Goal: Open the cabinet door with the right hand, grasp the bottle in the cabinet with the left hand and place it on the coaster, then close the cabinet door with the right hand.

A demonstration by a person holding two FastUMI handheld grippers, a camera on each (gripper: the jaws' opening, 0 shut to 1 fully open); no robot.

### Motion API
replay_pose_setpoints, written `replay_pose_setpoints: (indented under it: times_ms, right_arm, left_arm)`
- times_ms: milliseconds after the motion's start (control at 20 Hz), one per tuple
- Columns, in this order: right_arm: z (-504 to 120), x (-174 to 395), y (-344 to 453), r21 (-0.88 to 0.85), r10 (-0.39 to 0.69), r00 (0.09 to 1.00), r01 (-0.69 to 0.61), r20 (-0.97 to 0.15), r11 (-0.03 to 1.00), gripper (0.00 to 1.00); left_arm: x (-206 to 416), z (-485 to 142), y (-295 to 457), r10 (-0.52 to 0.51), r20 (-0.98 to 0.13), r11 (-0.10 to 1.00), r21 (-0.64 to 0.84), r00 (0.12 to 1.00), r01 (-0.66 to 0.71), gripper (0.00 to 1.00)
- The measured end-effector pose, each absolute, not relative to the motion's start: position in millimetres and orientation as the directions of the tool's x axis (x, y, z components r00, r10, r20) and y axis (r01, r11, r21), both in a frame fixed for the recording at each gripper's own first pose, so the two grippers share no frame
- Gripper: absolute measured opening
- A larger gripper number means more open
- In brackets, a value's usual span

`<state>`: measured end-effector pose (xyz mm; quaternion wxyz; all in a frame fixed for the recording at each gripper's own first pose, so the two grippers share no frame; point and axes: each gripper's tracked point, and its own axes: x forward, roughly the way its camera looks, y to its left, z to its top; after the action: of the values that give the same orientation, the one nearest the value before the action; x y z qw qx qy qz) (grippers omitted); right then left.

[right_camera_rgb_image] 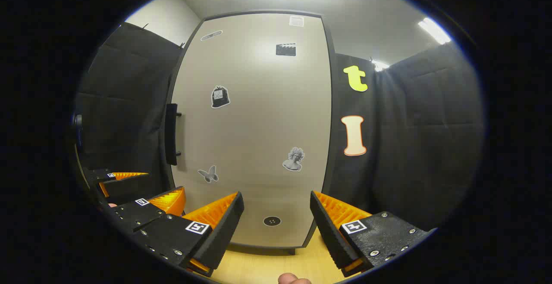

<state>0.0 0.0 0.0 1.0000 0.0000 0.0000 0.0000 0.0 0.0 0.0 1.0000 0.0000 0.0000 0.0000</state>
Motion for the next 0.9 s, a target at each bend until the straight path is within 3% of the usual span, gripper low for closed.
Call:
replay_pose_setpoints:
  times_ms: [150,200,600,700,750,800,900]
  right_arm:
    - [1.1,0.6,-2.1,-0.011,-0.009,1.0,0.009,0.001,1.0,0.95]
    - [2.0,0.4,-1.5,-0.012,-0.01,1.0,0.01,0.004,1.0,0.95]
    - [-0.7,1.3,2.2,-0.012,-0.01,1.0,0.01,-0.004,1.0,0.94]
    - [-1.2,1.5,2.1,-0.007,-0.013,1.0,0.013,-0.003,1.0,0.93]
    - [-0.6,1.3,2.0,-0.004,-0.012,1.0,0.012,-0.002,1.0,0.93]
    - [0.3,1.8,0.9,0.0,-0.013,1.0,0.013,0.001,1.0,0.93]
    - [0.9,2.3,-1.1,0.009,-0.016,1.0,0.016,0.003,1.0,0.95]
  left_arm:
    - [0.9,3.8,-7.2,-0.02,0.01,1.0,-0.015,1.0,0.02,0.89]
    - [-0.4,3.3,-7.7,-0.021,0.012,1.0,-0.014,1.0,0.021,0.86]
    - [-2.2,7.4,-9.4,-0.027,0.019,0.999,-0.035,0.999,0.028,0.86]
    - [-2.3,7.5,-8.3,-0.023,0.018,0.999,-0.024,1.0,0.023,0.9]
    - [-1.9,8.7,-7.5,-0.023,0.023,0.999,-0.025,0.999,0.023,0.82]
    - [-0.8,10.0,-4.6,-0.015,0.028,0.999,-0.03,1.0,0.015,0.86]
    - [1.4,11.2,0.5,-0.001,0.029,0.999,-0.039,1.0,0.003,0.82]
